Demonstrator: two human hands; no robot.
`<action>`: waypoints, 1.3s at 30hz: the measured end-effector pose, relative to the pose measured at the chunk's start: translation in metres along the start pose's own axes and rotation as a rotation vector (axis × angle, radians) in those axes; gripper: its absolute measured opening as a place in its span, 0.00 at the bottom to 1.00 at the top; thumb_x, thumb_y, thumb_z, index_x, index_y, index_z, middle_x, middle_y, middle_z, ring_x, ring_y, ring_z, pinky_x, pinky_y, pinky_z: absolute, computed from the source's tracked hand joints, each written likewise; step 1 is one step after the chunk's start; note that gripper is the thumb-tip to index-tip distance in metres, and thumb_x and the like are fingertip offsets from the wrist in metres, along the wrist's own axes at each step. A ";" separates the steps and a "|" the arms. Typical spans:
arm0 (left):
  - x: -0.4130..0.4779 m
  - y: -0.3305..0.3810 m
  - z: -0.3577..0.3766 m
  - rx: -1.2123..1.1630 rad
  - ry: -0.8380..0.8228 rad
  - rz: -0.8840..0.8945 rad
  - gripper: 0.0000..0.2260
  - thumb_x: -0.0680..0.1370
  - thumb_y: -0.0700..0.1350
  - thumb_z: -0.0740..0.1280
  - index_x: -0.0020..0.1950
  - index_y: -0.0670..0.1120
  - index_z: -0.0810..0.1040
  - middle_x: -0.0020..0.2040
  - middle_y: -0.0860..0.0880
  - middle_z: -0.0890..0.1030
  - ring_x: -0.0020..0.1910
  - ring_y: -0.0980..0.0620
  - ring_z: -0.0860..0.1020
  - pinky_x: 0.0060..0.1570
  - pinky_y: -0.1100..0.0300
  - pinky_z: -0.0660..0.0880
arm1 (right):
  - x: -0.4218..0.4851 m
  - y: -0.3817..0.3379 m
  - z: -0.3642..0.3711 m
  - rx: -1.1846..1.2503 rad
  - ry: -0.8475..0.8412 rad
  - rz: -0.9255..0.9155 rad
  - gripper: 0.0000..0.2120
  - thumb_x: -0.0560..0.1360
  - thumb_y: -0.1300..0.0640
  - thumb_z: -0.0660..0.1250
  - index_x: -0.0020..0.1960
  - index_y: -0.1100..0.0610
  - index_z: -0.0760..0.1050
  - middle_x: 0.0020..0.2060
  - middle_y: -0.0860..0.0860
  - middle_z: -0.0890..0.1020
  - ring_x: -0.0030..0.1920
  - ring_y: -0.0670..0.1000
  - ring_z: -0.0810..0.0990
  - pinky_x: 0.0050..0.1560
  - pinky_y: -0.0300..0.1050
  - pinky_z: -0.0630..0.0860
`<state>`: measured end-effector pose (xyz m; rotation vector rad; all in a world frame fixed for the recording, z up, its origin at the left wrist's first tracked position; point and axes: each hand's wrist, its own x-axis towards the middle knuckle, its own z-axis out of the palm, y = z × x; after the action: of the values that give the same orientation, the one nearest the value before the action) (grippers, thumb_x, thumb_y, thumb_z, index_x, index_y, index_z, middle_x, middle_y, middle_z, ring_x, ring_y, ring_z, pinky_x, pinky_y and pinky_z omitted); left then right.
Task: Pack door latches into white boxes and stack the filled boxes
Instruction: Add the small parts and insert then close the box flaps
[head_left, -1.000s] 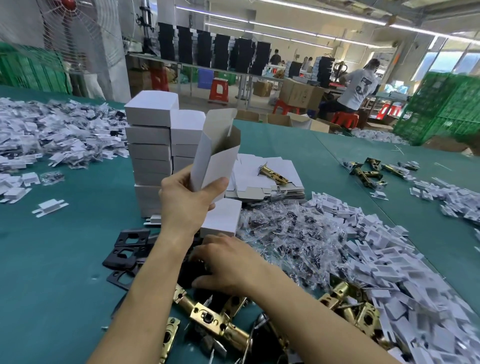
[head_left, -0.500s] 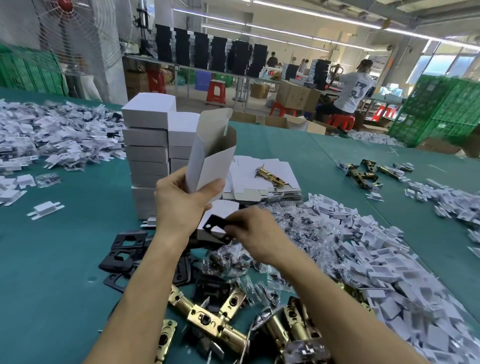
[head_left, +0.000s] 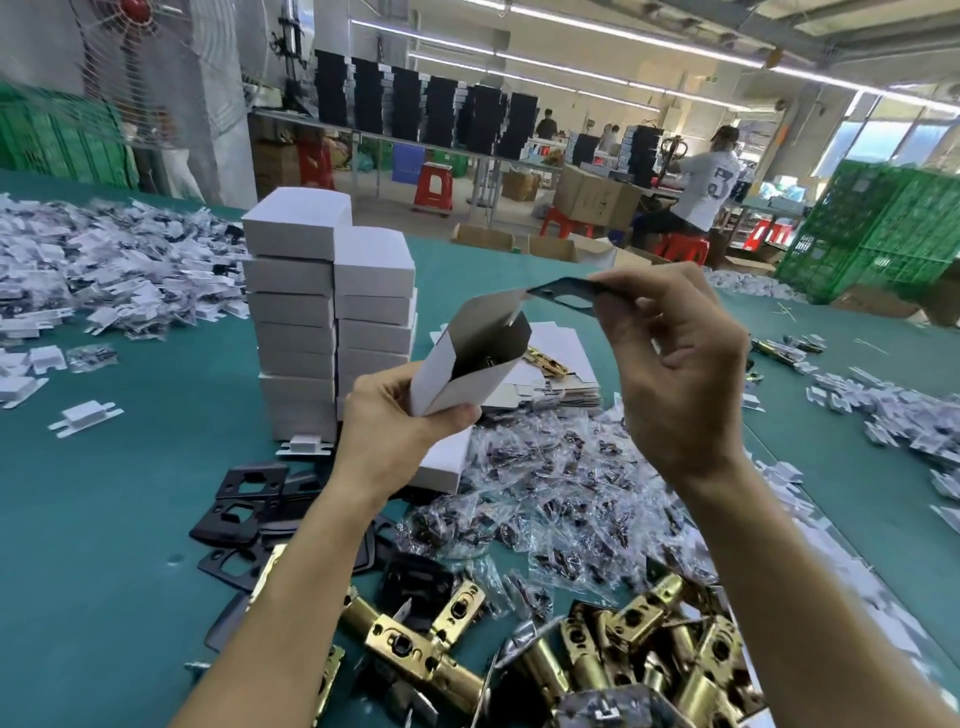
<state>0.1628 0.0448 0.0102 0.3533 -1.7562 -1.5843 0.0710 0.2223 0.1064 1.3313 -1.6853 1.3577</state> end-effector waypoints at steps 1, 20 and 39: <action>0.000 -0.001 0.000 0.001 -0.003 -0.001 0.16 0.65 0.38 0.82 0.48 0.53 0.86 0.44 0.53 0.87 0.44 0.53 0.83 0.48 0.49 0.83 | 0.001 -0.002 0.002 -0.007 -0.037 -0.034 0.10 0.77 0.64 0.69 0.55 0.51 0.78 0.45 0.46 0.79 0.45 0.42 0.77 0.42 0.43 0.76; -0.002 0.002 0.003 -0.011 -0.096 -0.065 0.16 0.64 0.37 0.83 0.48 0.48 0.87 0.43 0.46 0.86 0.45 0.39 0.82 0.43 0.40 0.83 | 0.030 -0.021 0.026 -0.521 -0.740 0.029 0.12 0.79 0.55 0.65 0.55 0.40 0.83 0.52 0.46 0.83 0.52 0.52 0.74 0.49 0.51 0.74; -0.002 -0.002 0.004 -0.186 0.047 -0.189 0.22 0.59 0.51 0.80 0.51 0.45 0.84 0.45 0.48 0.87 0.43 0.49 0.86 0.33 0.52 0.82 | -0.072 0.045 0.018 -0.683 -1.390 0.556 0.23 0.67 0.49 0.79 0.59 0.49 0.77 0.54 0.46 0.81 0.52 0.48 0.81 0.56 0.48 0.80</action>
<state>0.1616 0.0487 0.0080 0.4726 -1.5623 -1.8421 0.0545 0.2286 0.0211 1.4427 -3.1468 -0.2893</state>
